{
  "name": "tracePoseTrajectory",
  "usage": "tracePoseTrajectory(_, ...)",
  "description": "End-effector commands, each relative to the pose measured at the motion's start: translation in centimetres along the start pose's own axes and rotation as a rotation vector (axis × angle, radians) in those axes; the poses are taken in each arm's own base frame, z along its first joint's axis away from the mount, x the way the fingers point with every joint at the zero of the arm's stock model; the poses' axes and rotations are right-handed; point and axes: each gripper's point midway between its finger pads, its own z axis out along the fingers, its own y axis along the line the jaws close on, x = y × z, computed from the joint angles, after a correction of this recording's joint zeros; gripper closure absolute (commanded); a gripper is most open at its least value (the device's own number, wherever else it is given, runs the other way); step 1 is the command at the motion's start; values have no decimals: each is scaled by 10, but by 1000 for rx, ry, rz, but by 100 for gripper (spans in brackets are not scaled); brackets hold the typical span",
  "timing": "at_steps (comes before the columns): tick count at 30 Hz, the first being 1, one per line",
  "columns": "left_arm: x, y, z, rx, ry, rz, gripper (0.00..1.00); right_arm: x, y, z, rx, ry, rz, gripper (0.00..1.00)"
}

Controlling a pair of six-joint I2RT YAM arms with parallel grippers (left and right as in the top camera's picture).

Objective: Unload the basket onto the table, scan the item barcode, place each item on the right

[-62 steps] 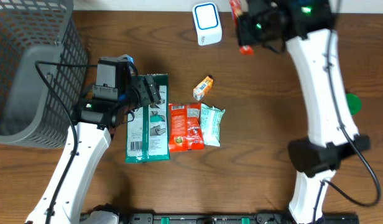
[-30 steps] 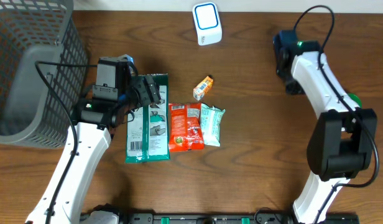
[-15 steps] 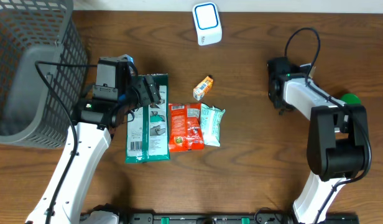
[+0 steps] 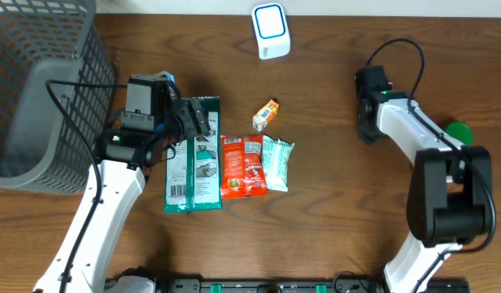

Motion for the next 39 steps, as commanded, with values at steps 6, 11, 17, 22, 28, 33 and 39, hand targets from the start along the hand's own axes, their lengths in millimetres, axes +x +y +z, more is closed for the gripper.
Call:
tracePoseTrajectory(6, -3, 0, -1, -1, -8, 15, 14, -2, 109, -66, -736, -4, -43, 33)
tracePoseTrajectory(11, -3, 0, -1, -1, -8, 15, 14, 8, 122, -78, -825, 55, -13, 22)
tracePoseTrajectory(17, -3, 0, -1, -1, -8, 15, 14, 14, 123, -79, -822, 102, 35, 1)
tracePoseTrajectory(22, -3, 0, -1, -1, -8, 15, 14, 20, 125, -82, -835, 145, 68, 4)
tracePoseTrajectory(28, -3, 0, -1, -1, -8, 15, 14, 16, 136, -91, -855, 155, 111, 30)
tracePoseTrajectory(33, -3, 0, -1, -1, -8, 15, 14, 2, 146, -126, -850, 135, 65, 32)
tracePoseTrajectory(39, -3, 0, -1, -1, -8, 15, 14, -23, 165, -157, -757, 60, 170, 29)
